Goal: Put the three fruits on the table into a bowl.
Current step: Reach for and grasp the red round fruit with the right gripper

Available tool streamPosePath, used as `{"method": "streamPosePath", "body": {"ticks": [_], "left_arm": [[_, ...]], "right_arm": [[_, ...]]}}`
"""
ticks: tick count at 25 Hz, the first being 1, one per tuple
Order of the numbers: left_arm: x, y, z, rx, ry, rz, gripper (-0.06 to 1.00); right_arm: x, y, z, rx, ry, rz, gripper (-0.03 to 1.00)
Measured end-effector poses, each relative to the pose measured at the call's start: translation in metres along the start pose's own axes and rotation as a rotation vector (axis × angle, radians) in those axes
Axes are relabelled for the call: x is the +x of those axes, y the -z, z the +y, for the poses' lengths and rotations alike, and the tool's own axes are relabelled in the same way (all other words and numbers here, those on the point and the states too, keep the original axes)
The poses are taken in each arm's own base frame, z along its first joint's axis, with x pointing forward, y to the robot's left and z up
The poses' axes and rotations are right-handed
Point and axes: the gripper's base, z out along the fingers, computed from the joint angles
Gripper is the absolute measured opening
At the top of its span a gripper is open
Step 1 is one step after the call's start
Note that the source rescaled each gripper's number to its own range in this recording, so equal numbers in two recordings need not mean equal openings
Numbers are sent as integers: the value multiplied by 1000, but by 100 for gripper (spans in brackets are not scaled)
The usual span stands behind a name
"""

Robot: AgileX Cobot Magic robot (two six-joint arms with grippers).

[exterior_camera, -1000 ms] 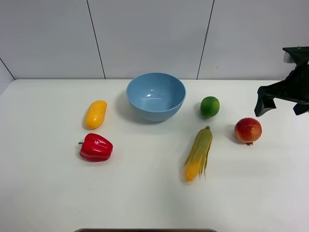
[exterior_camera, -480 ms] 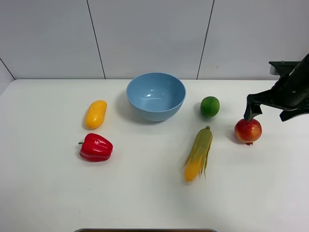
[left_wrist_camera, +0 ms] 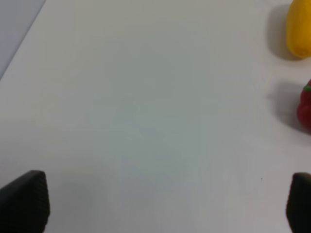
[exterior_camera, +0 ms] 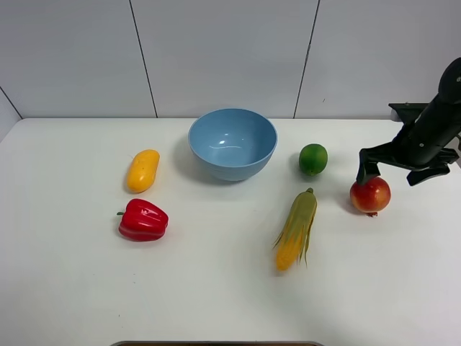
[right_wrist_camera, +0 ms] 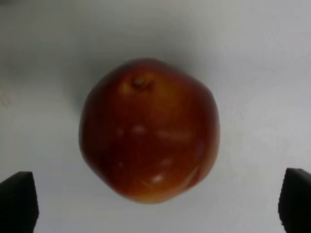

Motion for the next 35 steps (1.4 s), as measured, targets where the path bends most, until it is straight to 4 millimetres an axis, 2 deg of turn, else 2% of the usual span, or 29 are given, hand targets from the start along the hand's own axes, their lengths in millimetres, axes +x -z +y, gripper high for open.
{"method": "streamPosePath", "body": {"ticks": [21, 26, 28, 30, 34, 35], "left_arm": [[0, 0, 0, 0, -1, 0, 100], [0, 0, 0, 0, -1, 0, 100], [0, 0, 0, 0, 0, 0, 100], [0, 0, 0, 0, 0, 0, 100], [0, 0, 0, 0, 0, 0, 100], [0, 0, 0, 0, 0, 0, 100]], "right_arm": [[-4, -73, -4, -30, -5, 76, 100], [-6, -80, -4, -35, -4, 65, 100], [-6, -82, -4, -35, -4, 67, 95], [-6, -82, -4, -36, -7, 63, 86], [-6, -83, -4, -36, -6, 60, 59], [-7, -82, -4, -36, -6, 59, 50]]}}
